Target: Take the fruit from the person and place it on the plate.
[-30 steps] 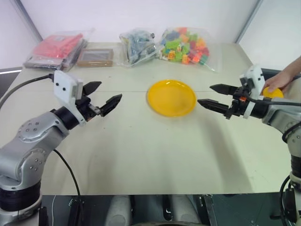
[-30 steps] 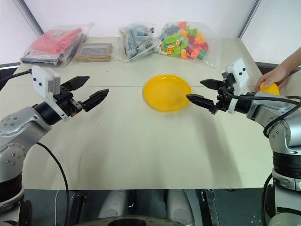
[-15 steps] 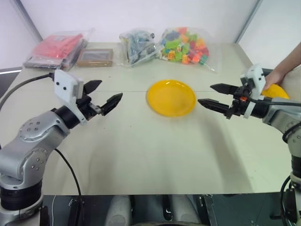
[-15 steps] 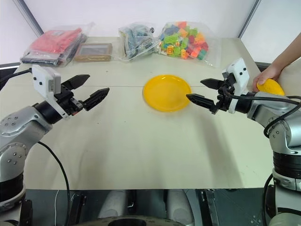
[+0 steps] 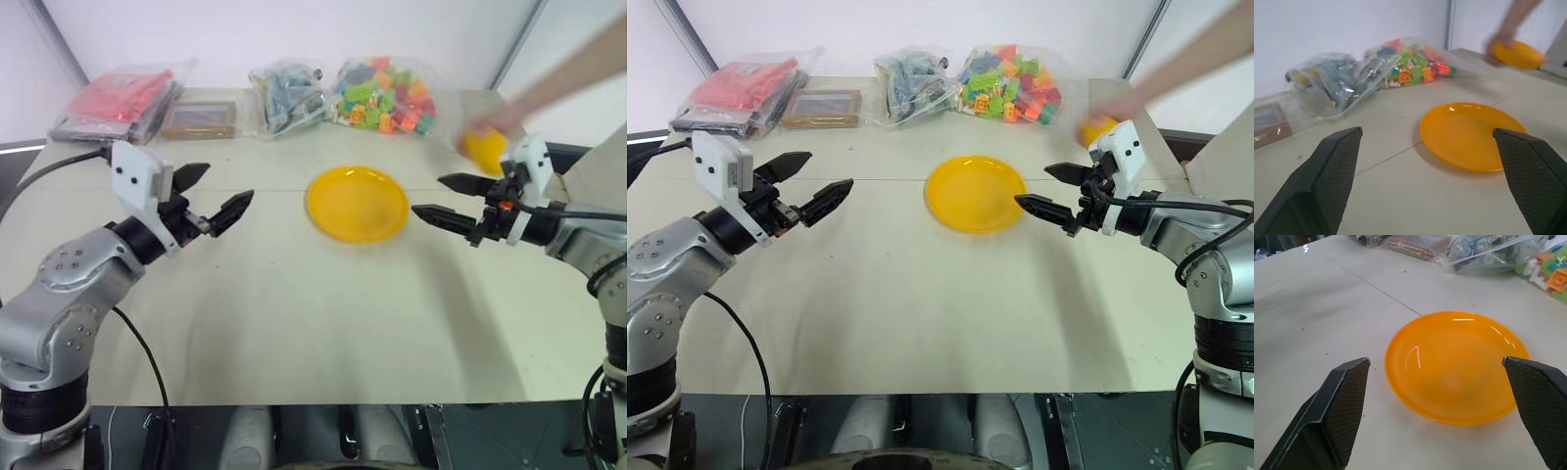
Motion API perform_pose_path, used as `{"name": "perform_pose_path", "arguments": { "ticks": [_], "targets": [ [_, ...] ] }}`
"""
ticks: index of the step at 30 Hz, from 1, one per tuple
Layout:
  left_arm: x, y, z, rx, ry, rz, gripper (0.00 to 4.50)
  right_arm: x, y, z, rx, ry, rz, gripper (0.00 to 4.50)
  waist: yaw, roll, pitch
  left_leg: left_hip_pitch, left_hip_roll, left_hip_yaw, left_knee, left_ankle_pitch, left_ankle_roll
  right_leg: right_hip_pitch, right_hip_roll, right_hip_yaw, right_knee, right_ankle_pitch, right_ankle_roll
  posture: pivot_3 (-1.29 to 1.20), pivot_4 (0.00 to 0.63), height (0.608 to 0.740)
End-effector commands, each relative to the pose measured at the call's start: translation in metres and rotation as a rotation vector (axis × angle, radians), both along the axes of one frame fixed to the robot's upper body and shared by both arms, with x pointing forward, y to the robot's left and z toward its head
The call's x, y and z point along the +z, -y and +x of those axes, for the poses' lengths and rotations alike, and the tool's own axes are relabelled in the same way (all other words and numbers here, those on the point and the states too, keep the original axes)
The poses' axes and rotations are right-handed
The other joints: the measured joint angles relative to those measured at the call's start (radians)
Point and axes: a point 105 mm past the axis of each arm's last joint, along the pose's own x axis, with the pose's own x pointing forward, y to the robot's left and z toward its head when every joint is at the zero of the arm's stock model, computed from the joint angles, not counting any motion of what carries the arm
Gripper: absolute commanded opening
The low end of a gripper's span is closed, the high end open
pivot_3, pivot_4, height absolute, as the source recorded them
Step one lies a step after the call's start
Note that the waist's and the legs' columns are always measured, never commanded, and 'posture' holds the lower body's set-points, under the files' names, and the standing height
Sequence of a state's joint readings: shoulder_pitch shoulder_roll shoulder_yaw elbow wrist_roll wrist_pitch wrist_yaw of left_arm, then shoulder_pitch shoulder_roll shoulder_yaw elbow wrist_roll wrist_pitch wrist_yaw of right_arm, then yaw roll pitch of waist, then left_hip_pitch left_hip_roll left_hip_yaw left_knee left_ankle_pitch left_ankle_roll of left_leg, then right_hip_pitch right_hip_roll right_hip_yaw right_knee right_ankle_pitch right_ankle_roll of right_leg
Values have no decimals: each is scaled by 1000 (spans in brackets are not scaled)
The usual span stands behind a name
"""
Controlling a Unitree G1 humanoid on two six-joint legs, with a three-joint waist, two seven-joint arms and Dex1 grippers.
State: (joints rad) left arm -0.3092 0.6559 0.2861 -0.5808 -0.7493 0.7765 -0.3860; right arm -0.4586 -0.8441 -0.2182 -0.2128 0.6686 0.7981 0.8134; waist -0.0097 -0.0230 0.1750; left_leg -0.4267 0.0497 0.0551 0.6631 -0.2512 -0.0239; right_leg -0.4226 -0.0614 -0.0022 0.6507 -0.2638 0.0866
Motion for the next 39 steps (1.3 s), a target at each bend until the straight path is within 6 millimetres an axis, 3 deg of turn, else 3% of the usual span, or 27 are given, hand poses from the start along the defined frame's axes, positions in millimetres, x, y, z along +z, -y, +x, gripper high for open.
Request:
{"name": "perform_pose_path", "arguments": {
  "ticks": [1, 9, 13, 16, 20, 24, 29, 39],
  "targets": [
    [7, 3, -1, -10, 38, 7, 4500, 16, -1, -2, 1, 72, 2, 4436, 0, 0, 0, 0, 0, 0, 0, 0, 0, 0, 0, 0, 0, 0, 0, 0, 150, 731],
    [12, 3, 3, -2, 57, -15, 4500, 18, -4, -3, 7, 76, 8, 4436, 0, 0, 0, 0, 0, 0, 0, 0, 0, 0, 0, 0, 0, 0, 0, 0, 150, 731],
    [43, 2, 19, 60, 160, -178, 4500, 21, -9, -2, 20, 90, 13, 4436, 8, 0, 0, 0, 0, 0, 1, 0, 0, 1, 0, 0, 0, 0, 0, 0, 150, 731],
    [63, 13, 26, 29, 217, -270, 4500, 37, -21, -2, 54, 125, 76, 4436, 11, 0, 0, 0, 0, 0, 2, 0, 0, 2, 0, 0, 0, 0, 0, 0, 150, 731],
    [78, 35, 43, -37, 245, -354, 4500, 65, -38, 1, 88, 210, 136, 4436, 14, 0, 0, 0, 0, -1, 2, 0, 0, 1, 1, 0, 1, 0, 0, 0, 150, 731],
    [80, 44, 59, -60, 249, -369, 4500, 70, -41, 3, 86, 233, 134, 4436, 21, 0, 0, 0, 0, 0, 2, 0, 0, 2, 1, 0, 0, 0, 0, 0, 150, 731],
    [95, 51, 102, -1, 269, -398, 4500, 69, -44, 5, 83, 236, 137, 4436, 26, 0, 0, -1, -1, 0, 3, 0, 0, 2, 0, -2, 0, 1, 2, 0, 150, 731],
    [108, 74, 139, -66, 218, -443, 4500, 66, -43, 3, 74, 244, 135, 4436, 21, 0, 0, -1, -1, 0, 2, 0, 0, 1, 0, -1, -1, 1, 2, 0, 150, 731]
  ]
}}
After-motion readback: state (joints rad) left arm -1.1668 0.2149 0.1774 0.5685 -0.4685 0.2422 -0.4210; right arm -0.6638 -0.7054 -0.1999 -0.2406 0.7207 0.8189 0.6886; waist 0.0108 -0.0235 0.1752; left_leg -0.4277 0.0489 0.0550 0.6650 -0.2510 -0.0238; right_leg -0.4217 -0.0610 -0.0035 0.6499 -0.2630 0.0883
